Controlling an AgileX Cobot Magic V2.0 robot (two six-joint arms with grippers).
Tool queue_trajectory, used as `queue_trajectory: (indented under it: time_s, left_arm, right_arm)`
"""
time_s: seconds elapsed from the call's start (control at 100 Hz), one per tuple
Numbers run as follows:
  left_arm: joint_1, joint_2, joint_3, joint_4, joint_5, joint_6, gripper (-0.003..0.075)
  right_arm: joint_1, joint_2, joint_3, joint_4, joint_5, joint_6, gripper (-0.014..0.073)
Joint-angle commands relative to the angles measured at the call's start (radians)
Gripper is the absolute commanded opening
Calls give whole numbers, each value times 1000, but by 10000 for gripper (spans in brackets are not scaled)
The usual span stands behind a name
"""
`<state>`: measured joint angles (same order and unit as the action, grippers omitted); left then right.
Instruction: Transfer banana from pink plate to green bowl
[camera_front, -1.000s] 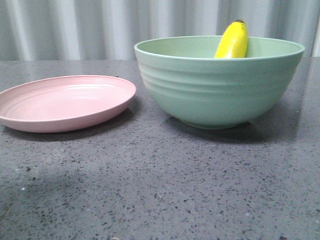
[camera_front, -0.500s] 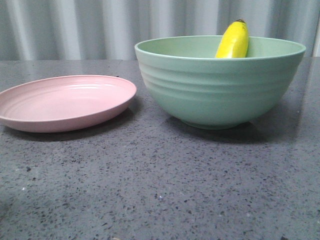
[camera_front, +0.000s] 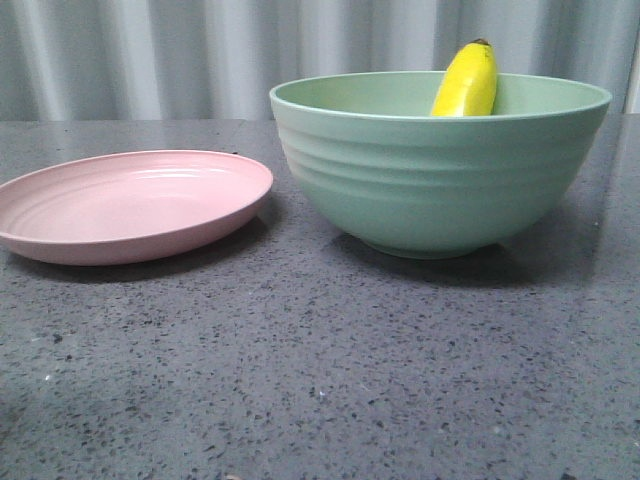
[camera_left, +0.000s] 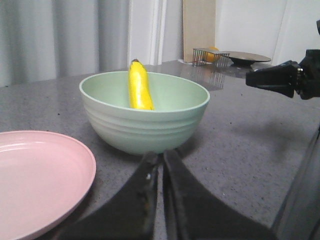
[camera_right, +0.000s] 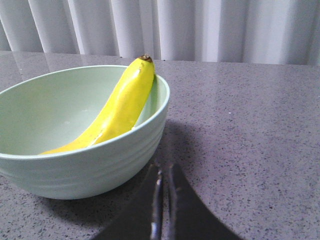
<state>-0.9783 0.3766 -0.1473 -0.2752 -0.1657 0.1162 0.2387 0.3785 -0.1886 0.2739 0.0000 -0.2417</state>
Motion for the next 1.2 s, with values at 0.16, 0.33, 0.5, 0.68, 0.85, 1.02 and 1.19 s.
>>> queue_trajectory:
  time_s: [0.16,0.33,0.5,0.68,0.85,1.02,1.19]
  left_arm:
    - [145,-23,75,102,-278,1,-20]
    - [365,-79,121,194,-278,-6,-20]
    - [586,-178,159,219,-247,-15,-20]
    - [768,-293,159,223,-80,-15,-20]
    - [875,-394,159,214,147,-15,-20]
    - [936,-408,159,214,334,-26,-20]
    - [941,-408,157,214,422,-28,-20]
  right_arm:
    - [-2,6,-27,-4,-83,-13,-71]
    - [-2,6,-27,-4,-83,-13,-71]
    - [-2,6,-27,-4,-83,-13,-71]
    - [-2,6,-27,-4,-83,-13,-71]
    - [-2,6,-27,-4,-83,-13,-71]
    - [-2,6,-27,-4,-83,-13,-71]
    - [-2,6,-27,-4,-83,-13,-71]
